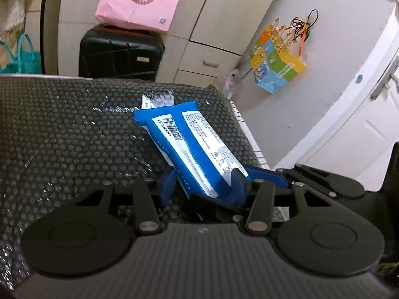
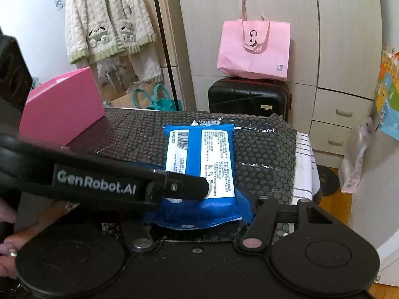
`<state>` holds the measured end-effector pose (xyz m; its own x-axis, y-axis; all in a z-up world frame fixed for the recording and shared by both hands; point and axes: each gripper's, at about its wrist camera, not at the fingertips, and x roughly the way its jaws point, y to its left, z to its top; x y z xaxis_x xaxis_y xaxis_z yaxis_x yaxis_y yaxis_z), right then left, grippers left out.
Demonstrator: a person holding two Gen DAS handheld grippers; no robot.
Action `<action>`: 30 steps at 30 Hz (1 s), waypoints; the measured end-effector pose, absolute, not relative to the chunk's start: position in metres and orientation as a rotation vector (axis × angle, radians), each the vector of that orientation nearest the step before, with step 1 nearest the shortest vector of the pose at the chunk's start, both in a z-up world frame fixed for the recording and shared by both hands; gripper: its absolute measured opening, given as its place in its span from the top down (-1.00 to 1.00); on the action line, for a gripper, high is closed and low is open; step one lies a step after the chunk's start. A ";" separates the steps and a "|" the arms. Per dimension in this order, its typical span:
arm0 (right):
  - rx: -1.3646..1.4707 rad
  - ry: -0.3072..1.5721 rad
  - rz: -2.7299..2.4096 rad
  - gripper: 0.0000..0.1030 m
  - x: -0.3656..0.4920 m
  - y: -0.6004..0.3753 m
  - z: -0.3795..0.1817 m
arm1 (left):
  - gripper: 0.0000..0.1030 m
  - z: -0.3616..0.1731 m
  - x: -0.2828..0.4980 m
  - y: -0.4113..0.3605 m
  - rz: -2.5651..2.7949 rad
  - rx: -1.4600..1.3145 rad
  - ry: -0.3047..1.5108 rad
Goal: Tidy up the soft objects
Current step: 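Grasp the blue wet-wipes pack with the left tool and lift it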
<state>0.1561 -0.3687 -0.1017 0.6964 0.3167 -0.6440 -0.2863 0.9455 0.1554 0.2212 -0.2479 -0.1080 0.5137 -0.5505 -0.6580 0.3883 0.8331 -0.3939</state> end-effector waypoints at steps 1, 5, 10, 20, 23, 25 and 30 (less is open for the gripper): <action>0.050 0.732 0.336 -0.29 0.155 -0.369 -0.100 | 0.08 -0.107 0.220 -0.246 -0.582 -0.211 0.865; 0.088 0.744 0.329 -0.28 0.147 -0.371 -0.094 | 0.08 -0.105 0.211 -0.238 -0.623 -0.248 0.871; 0.147 0.739 0.307 -0.28 0.130 -0.370 -0.093 | 0.08 -0.101 0.197 -0.229 -0.646 -0.261 0.875; 0.223 0.784 0.284 -0.28 0.095 -0.352 -0.094 | 0.08 -0.099 0.175 -0.211 -0.597 -0.168 0.917; 0.207 0.785 0.280 -0.29 0.090 -0.345 -0.097 | 0.09 -0.103 0.175 -0.203 -0.579 -0.190 0.905; 0.192 0.783 0.274 -0.33 0.088 -0.341 -0.098 | 0.09 -0.104 0.175 -0.201 -0.595 -0.208 0.912; 0.072 0.761 0.264 -0.58 0.084 -0.320 -0.105 | 0.12 -0.107 0.170 -0.197 -0.682 -0.210 0.932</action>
